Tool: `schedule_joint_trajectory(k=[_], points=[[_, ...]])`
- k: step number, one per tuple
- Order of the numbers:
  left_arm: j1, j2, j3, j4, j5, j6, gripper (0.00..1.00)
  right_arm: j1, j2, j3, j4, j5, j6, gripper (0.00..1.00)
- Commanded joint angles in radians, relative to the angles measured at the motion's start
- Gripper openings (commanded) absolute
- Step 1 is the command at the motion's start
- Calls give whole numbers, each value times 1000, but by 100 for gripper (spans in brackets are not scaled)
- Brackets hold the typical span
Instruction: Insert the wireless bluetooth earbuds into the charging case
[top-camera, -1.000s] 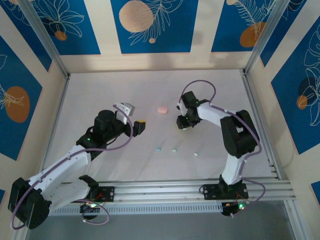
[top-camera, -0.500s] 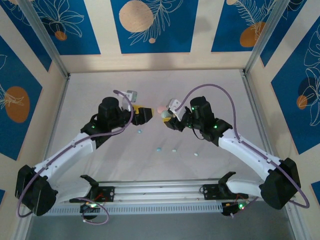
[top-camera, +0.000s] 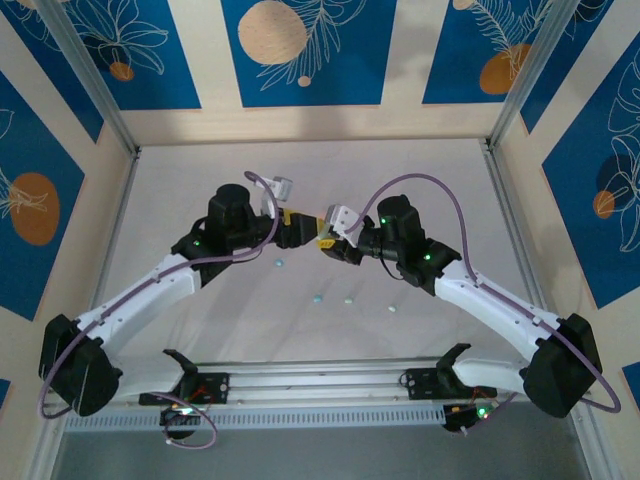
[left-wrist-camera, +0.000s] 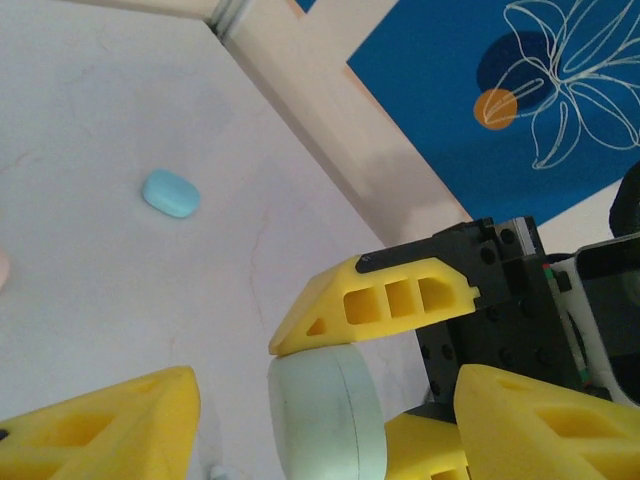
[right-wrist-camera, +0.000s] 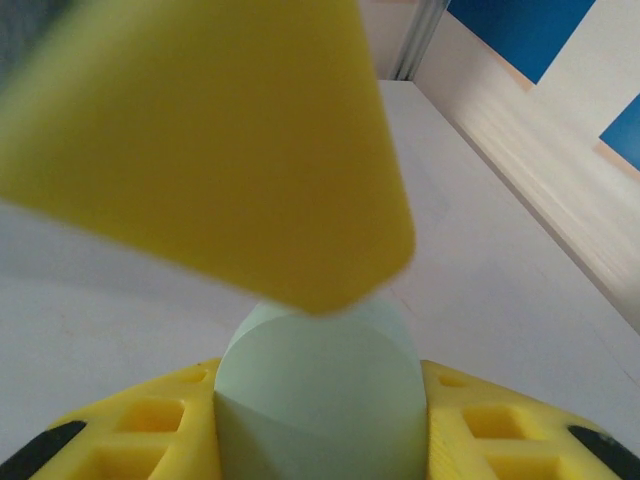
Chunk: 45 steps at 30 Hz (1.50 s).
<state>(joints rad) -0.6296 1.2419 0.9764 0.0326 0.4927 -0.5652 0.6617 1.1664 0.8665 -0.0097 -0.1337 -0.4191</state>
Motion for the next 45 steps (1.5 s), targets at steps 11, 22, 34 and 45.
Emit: schedule_joint_trajectory(k=[11,22,34,45], points=[[-33,42,58,-46,37,27,42,26,0,14,64,21,-15,32],[-40,21,44,-54,-15,-10,19,55,-32,-17,134,100,-14,42],[-38,-19,-28,197,-2,-257,12,-101,-208,-226,330,-114,-14,58],[-38,-50,-53,222,-13,-306,11,-197,-202,-225,354,-343,-66,60]])
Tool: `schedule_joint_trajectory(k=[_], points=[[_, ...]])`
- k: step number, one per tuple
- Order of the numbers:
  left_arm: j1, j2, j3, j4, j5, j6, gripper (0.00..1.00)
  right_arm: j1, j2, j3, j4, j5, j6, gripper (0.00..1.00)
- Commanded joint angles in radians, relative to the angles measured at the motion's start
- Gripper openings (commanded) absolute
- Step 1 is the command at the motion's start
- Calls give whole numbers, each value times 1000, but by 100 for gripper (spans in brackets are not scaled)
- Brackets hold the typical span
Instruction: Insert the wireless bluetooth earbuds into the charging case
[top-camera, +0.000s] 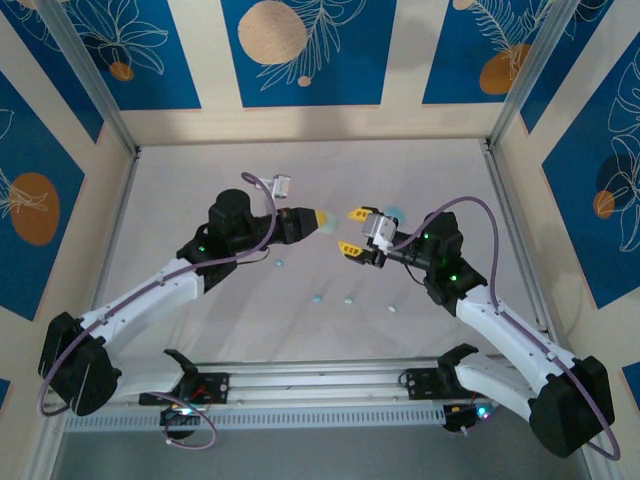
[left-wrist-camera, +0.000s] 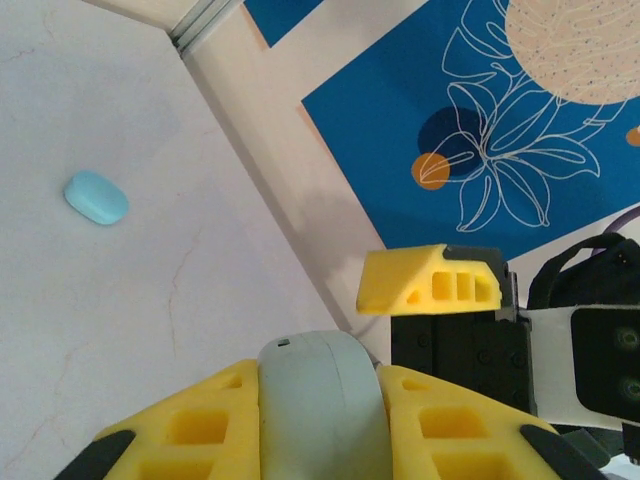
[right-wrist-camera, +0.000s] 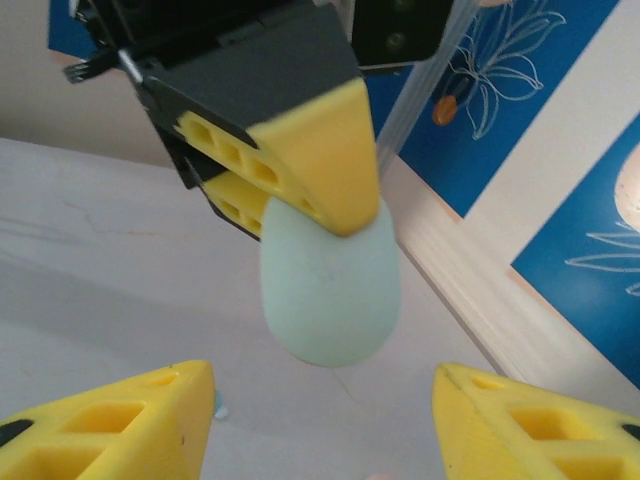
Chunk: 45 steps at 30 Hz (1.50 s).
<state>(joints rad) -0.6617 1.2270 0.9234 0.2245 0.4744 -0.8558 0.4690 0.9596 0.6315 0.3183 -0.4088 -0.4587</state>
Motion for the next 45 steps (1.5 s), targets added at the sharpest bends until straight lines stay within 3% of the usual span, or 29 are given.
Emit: schedule_joint_trajectory(k=[1,18,27,32,35,38,42,45], points=[[-7,-37,0,31,10,-17,11,-3,11,19,21,-77,-28,60],[-7,-49,-23,64,12,-44,12,49,160,105,152,-58,72,57],[-8,-55,-29,69,12,-45,12,62,195,119,171,-44,97,41],[-8,-58,-24,66,14,-39,14,59,191,129,120,-38,79,39],[-8,-58,-31,88,20,-28,25,50,188,143,90,-66,114,37],[-8,-71,-43,127,33,43,48,38,190,184,2,-138,148,35],[-7,-147,-93,118,13,359,67,6,209,268,-173,-301,179,35],[-8,-205,-136,65,24,648,73,-10,225,306,-247,-385,181,34]])
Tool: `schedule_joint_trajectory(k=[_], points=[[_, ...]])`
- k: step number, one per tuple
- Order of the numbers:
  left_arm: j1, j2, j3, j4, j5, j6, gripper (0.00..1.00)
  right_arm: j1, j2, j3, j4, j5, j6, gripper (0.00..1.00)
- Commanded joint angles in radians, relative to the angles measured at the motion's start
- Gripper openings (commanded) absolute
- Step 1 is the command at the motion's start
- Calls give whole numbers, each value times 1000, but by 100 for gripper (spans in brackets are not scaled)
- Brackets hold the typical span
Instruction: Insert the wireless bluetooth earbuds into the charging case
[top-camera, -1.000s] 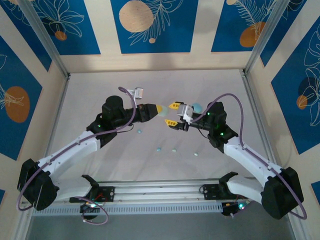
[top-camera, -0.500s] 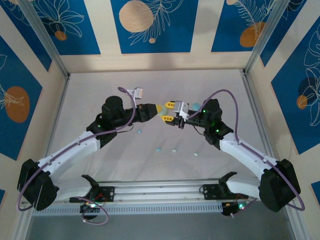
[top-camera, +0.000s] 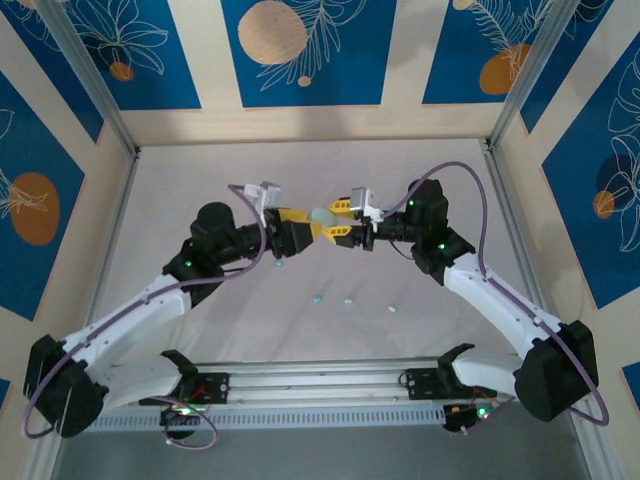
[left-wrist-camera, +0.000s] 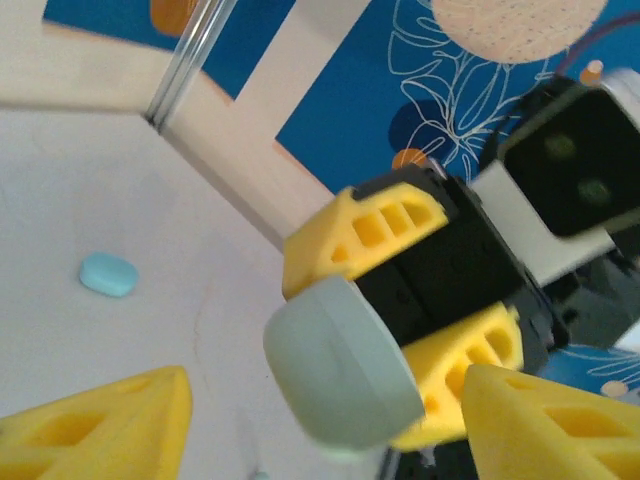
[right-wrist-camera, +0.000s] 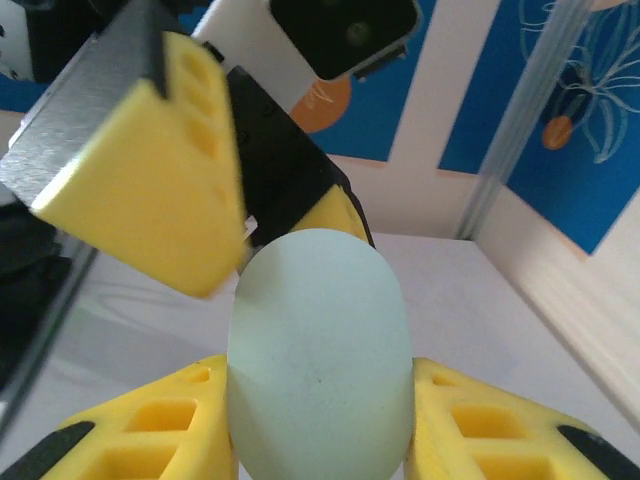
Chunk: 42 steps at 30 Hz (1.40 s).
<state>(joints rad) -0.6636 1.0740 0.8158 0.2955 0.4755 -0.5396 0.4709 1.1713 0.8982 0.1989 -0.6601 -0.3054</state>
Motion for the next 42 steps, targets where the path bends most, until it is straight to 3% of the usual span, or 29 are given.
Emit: schedule_joint_trajectory(k=[1,4,9,23,29,42], points=[[-6,-68,-35,-38,43,428,74,-17,18,50,-147,-160,23,34],[-4,-85,-23,-146,90,603,75,-18,34,98,-244,-217,-28,34],[-4,-76,-7,-204,156,686,74,-14,45,137,-306,-238,-72,34],[-4,-41,7,-123,151,665,67,25,100,225,-459,-234,-199,34],[-4,-25,22,-128,171,662,58,29,105,231,-475,-222,-227,34],[-4,-11,21,-72,196,618,59,31,112,237,-501,-210,-271,34]])
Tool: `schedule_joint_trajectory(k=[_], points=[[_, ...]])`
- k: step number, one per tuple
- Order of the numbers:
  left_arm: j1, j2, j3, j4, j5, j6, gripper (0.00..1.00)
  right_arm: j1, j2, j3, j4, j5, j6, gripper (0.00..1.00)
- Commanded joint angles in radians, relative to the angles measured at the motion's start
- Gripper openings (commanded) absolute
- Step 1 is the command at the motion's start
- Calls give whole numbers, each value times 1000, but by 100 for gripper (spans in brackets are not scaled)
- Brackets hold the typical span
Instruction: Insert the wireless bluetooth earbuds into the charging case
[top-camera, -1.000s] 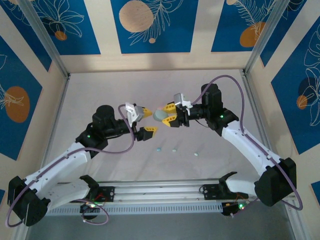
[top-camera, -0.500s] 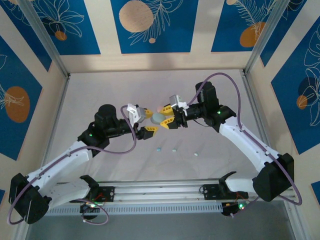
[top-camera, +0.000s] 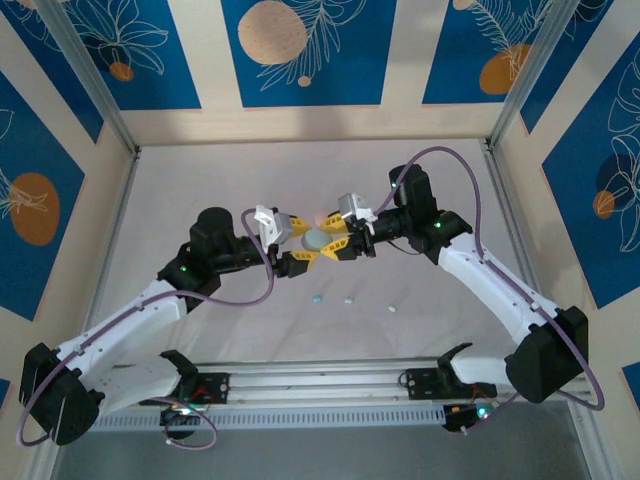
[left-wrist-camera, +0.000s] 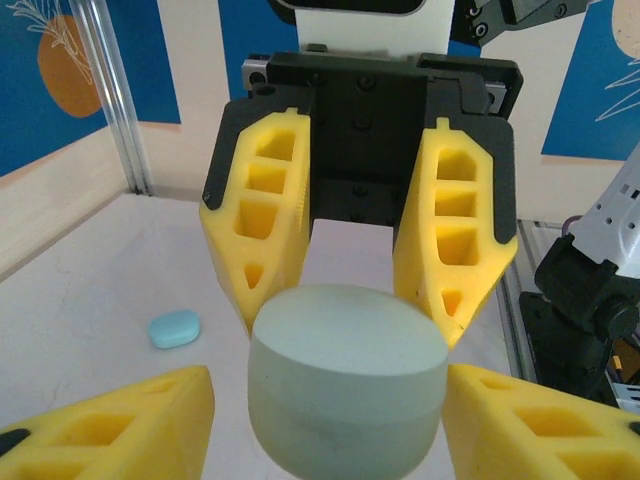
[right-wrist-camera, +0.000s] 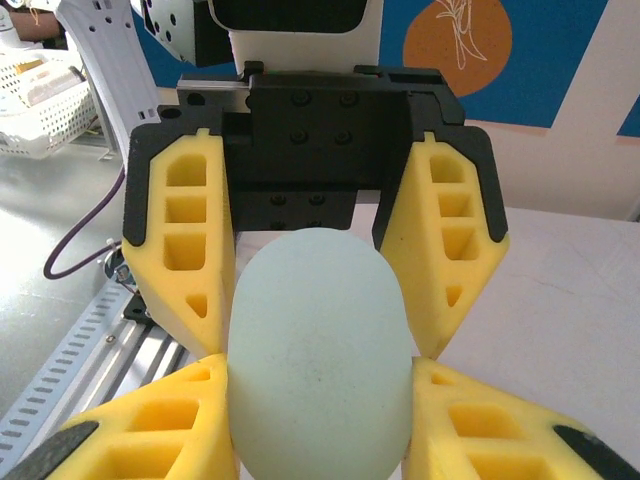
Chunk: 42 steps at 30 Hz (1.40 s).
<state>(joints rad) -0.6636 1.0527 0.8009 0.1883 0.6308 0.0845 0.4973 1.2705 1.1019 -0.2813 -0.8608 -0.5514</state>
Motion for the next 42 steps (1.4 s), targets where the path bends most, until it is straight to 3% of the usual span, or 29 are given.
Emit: schedule_joint_trajectory(k=[1,4,17,28,37,42], points=[[-4,13,38,31,41,-5,57,5,12,33,-19,-13,-24,34],[-4,19,44,8,50,-3,52,5,12,33,-8,-19,-12,34],[-4,16,59,-55,58,40,54,-1,17,36,-2,-33,13,34],[-4,17,52,-8,69,20,37,5,22,44,-35,-4,0,36],[-4,-1,1,58,108,27,29,-32,29,50,-3,-5,151,55],[-5,-2,-12,74,118,32,28,-61,33,56,39,-19,271,60]])
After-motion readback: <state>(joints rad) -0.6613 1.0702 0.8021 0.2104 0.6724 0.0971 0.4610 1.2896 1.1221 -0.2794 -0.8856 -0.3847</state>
